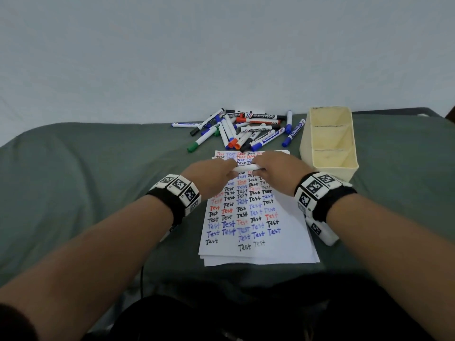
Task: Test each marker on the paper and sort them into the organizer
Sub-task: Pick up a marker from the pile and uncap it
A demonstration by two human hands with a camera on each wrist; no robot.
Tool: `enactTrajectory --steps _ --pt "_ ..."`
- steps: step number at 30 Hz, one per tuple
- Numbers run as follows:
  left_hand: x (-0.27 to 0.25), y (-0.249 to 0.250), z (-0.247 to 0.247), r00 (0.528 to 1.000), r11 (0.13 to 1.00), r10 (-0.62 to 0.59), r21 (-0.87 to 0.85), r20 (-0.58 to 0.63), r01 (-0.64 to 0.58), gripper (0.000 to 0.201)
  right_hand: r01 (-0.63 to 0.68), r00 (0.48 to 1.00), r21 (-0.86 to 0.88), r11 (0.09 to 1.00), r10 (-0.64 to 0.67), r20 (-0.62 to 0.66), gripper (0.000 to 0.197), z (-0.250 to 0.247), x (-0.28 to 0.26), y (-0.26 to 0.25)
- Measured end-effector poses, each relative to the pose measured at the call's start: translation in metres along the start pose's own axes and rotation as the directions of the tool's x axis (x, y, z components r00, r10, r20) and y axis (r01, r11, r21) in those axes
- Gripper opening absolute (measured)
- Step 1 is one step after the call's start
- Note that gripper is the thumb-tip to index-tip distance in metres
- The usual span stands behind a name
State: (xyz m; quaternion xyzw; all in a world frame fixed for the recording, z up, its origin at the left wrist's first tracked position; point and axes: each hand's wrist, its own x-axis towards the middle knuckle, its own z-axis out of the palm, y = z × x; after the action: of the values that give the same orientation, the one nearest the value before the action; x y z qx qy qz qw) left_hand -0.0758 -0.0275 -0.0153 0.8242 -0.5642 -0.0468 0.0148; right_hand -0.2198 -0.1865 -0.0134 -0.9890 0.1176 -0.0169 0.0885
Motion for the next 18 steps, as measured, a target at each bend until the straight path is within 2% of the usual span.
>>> enactTrajectory --steps 6,12,16,18 --pt "0.002 -0.011 0.003 0.999 0.998 0.052 -0.034 -0.013 -0.053 0.017 -0.019 1.0 0.014 1.0 0.019 0.02 0.016 0.002 0.001 0.001" --pt "0.004 -0.028 0.005 1.0 0.995 -0.016 -0.098 0.018 0.018 0.041 -0.028 0.999 0.034 0.999 0.027 0.024 0.017 -0.001 0.0 -0.003" --pt "0.002 -0.04 0.005 0.994 0.968 -0.105 -0.224 0.037 0.11 0.075 -0.044 0.999 0.042 0.998 0.044 0.0 0.017 -0.001 -0.002 -0.001" --pt "-0.002 -0.05 0.006 0.989 0.967 -0.146 -0.213 -0.005 0.141 0.073 -0.045 0.999 0.038 0.998 0.046 -0.013 0.017 -0.001 -0.003 0.0"
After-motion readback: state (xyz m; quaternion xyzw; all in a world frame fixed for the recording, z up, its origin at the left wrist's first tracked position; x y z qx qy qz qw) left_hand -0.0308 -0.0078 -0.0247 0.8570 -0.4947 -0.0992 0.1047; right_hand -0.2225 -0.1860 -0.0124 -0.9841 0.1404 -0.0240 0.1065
